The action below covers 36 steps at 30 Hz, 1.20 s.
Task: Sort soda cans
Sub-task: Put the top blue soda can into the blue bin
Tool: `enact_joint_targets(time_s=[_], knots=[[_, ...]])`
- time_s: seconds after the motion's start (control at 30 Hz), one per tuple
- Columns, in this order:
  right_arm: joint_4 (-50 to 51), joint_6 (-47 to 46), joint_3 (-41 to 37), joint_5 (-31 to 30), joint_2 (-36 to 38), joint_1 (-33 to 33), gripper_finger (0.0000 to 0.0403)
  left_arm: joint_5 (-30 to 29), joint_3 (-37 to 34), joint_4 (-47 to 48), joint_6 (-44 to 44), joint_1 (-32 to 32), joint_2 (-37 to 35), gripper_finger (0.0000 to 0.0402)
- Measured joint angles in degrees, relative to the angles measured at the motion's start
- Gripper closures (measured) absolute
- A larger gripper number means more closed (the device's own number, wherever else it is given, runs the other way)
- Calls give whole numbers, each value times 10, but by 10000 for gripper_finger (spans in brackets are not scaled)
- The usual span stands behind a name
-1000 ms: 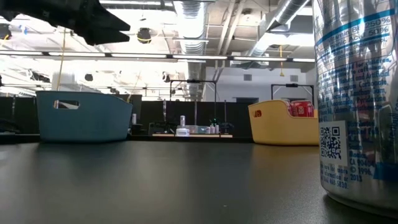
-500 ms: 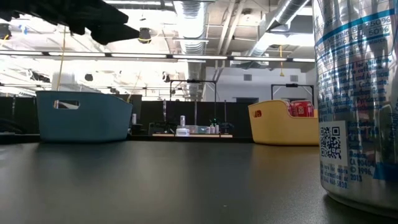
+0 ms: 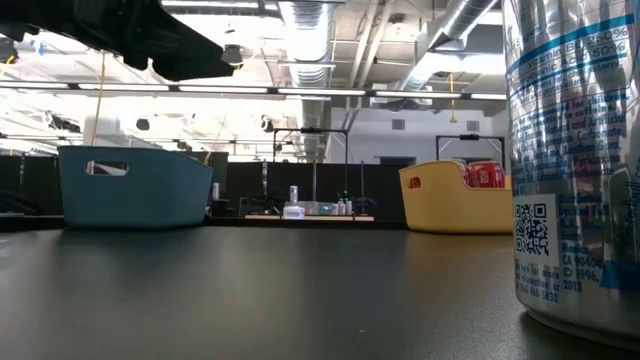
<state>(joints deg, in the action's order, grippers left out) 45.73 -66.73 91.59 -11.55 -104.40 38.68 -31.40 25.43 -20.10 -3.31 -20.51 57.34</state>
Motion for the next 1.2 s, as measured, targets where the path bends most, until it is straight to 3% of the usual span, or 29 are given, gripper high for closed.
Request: enact_joint_targets(time_s=[0.3, 0.57, 1.2], knots=[[-61, 82, 2, 28, -25, 2, 72, -6, 0, 2, 1, 0, 0, 86], [-34, 68, 0, 48, -37, -9, 49, -10, 0, 2, 3, 0, 0, 86], [35, 87, 0, 37, -41, -35, 49, -31, 0, 14, 12, 0, 0, 86]])
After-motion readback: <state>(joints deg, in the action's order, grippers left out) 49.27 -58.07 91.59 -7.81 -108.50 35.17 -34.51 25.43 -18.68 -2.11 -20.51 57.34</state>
